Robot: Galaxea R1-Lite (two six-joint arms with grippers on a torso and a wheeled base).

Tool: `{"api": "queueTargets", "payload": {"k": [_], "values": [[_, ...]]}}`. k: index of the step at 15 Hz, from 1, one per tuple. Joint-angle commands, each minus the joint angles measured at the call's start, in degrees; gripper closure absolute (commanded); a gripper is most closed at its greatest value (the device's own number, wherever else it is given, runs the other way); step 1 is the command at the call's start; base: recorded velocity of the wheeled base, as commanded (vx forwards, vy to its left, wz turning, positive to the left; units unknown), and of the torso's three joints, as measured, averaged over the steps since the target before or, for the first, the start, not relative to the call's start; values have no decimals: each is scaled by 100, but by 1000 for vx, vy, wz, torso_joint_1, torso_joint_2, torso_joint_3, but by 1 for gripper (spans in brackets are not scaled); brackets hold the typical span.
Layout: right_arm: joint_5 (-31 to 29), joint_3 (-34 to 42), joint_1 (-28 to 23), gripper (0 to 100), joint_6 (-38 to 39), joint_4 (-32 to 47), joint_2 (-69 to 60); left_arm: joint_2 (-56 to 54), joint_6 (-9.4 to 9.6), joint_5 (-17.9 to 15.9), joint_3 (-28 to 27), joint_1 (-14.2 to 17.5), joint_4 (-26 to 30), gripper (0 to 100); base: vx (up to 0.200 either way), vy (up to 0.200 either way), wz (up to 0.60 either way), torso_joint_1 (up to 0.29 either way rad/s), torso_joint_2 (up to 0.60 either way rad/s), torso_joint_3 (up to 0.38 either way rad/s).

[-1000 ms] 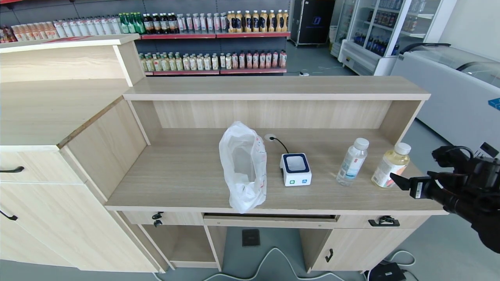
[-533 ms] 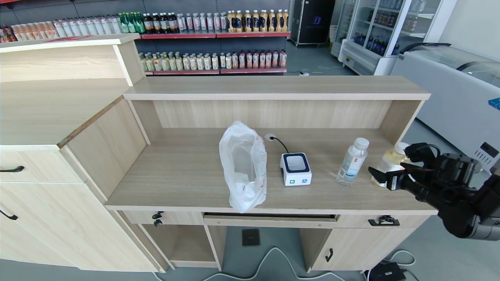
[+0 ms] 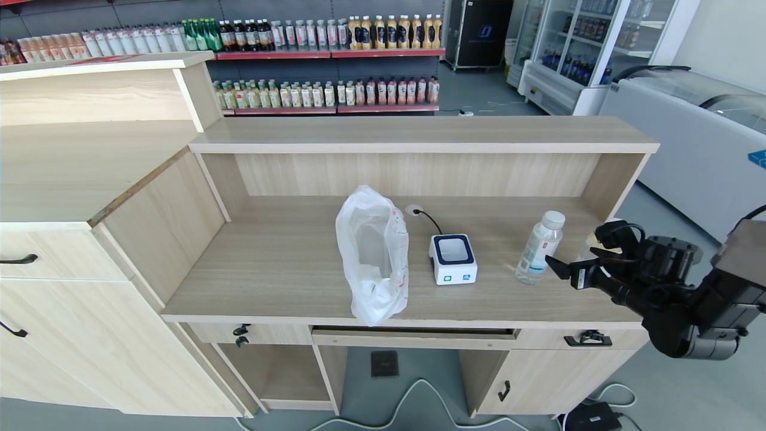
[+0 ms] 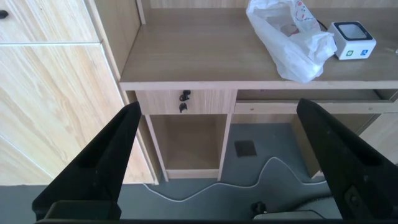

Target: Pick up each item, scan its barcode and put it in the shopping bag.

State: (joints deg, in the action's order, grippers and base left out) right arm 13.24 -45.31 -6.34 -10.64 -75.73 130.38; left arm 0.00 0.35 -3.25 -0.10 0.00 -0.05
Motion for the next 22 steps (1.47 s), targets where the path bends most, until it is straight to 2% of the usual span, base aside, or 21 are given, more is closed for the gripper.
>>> {"api": "queueTargets", "payload": {"k": [1,22], "values": [[3,-145,89,0,1,-12,163,9,0,0,1,0,-4,0,0,0,0,0,0,0],[-32,-1762,651,0,-26,85,1297,9,0,0,1,0,5,0,0,0,0,0,0,0]]}}
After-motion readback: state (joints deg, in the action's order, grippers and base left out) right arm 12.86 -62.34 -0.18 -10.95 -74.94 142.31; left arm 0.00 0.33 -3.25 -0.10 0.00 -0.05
